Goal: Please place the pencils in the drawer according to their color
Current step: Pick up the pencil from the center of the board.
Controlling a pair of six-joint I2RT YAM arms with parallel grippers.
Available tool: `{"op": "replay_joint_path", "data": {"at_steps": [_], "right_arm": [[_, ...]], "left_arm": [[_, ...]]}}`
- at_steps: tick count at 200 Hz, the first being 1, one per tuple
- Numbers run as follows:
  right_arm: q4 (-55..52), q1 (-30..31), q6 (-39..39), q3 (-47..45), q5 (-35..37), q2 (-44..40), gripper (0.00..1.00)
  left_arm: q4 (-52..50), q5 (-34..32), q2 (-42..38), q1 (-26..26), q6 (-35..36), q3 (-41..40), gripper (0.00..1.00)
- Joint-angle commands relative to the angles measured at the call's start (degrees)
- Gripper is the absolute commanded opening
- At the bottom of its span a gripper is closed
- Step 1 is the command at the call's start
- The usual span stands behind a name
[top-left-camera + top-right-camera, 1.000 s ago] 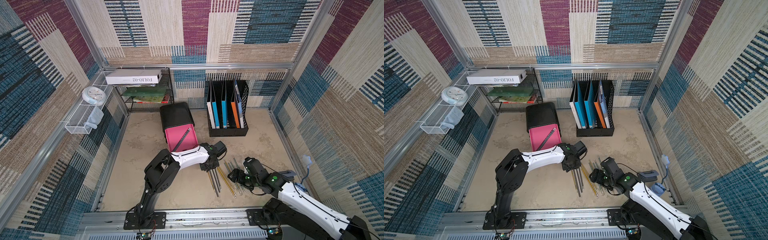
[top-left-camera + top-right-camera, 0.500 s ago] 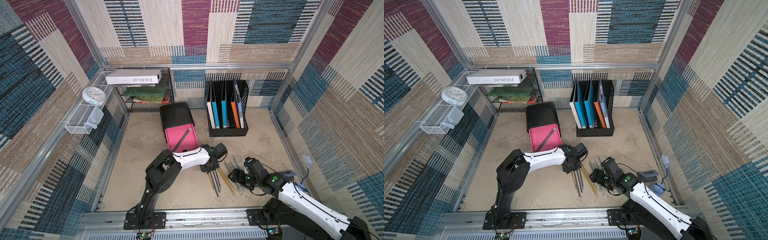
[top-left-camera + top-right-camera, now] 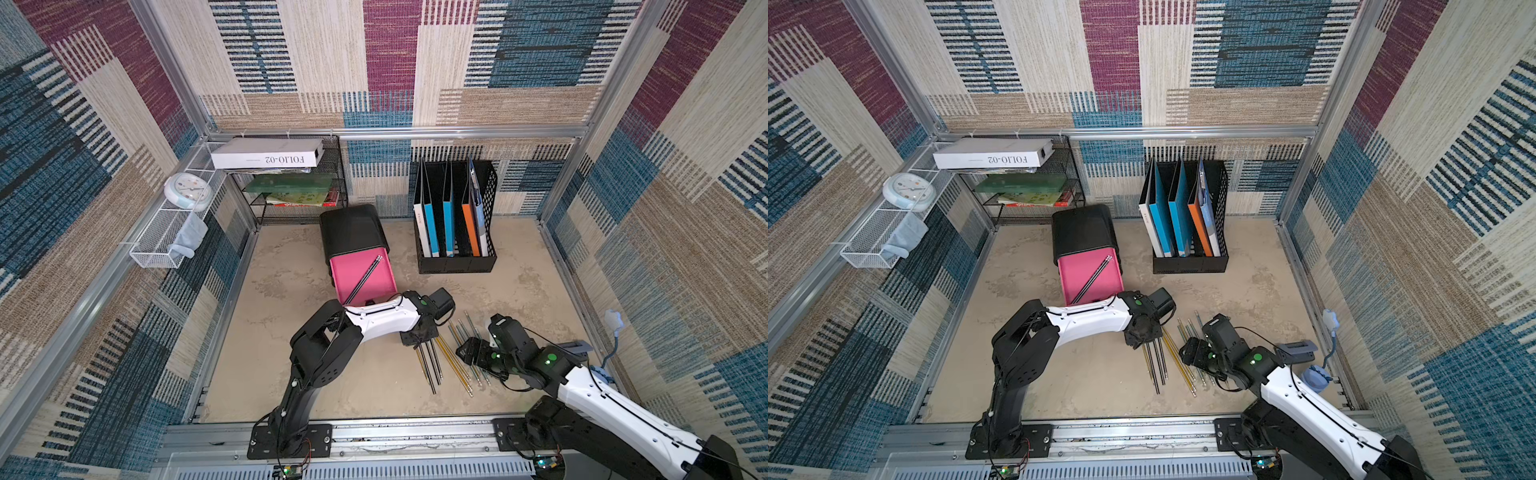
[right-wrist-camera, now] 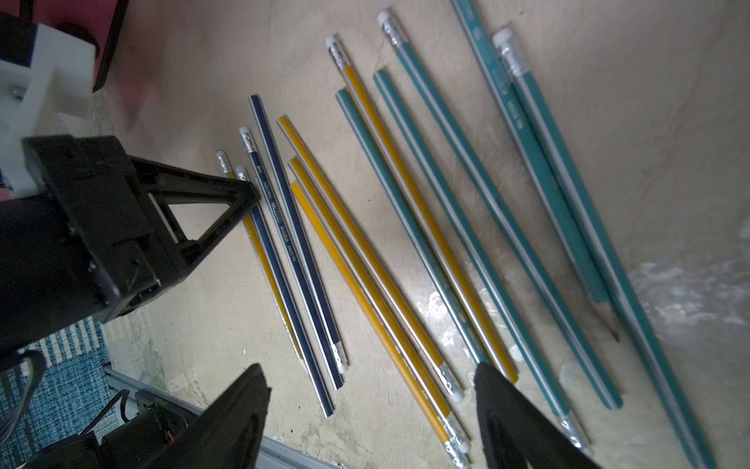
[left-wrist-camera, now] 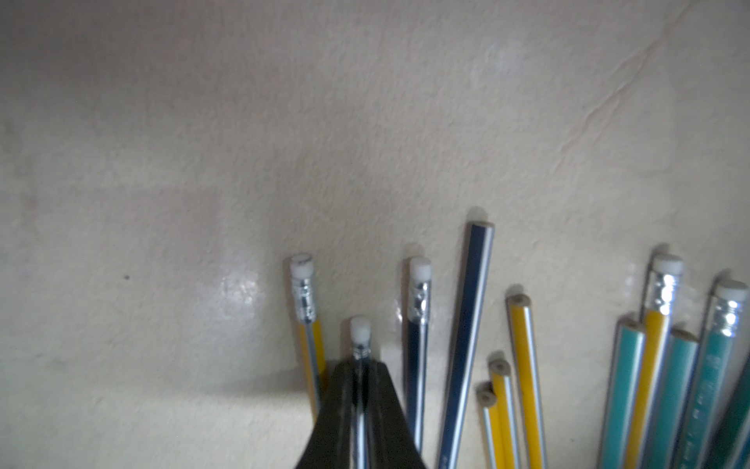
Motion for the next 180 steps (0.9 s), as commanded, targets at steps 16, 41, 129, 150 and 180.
{"op": "replay_joint_path", "data": {"at_steps": [16,41,129,150,180], "right_arm": [[-0.5,0.0,-0.2,0.1,0.6,-0.2,0.84],[-0.5,0.0,-0.2,0.3,0.6,-0.1,0.84],[0.4,-0.1,-0.2,0.2,0.3,0.5,0.84],[0.7,-0.1,-0.4,0.3,0.2,0.8,0.84],[1.4,-0.1,-0.5,0.6,0.1,1.4,0.84]], "left_arm": [[-2.1,2.6,1.1,-0.2,0.5,0.2,0.03],[-2.7,2.5,1.2,-0.2,1.5,1.6,0.0],[-6.1,0.0,-2.9,0.0,5.6,7.2,0.0],[-6.6,0.0,-4.5,0.0,6.7,6.8,0.0],[-7.6,-1.4,-8.4,0.1,9.1,5.3,0.0]]}}
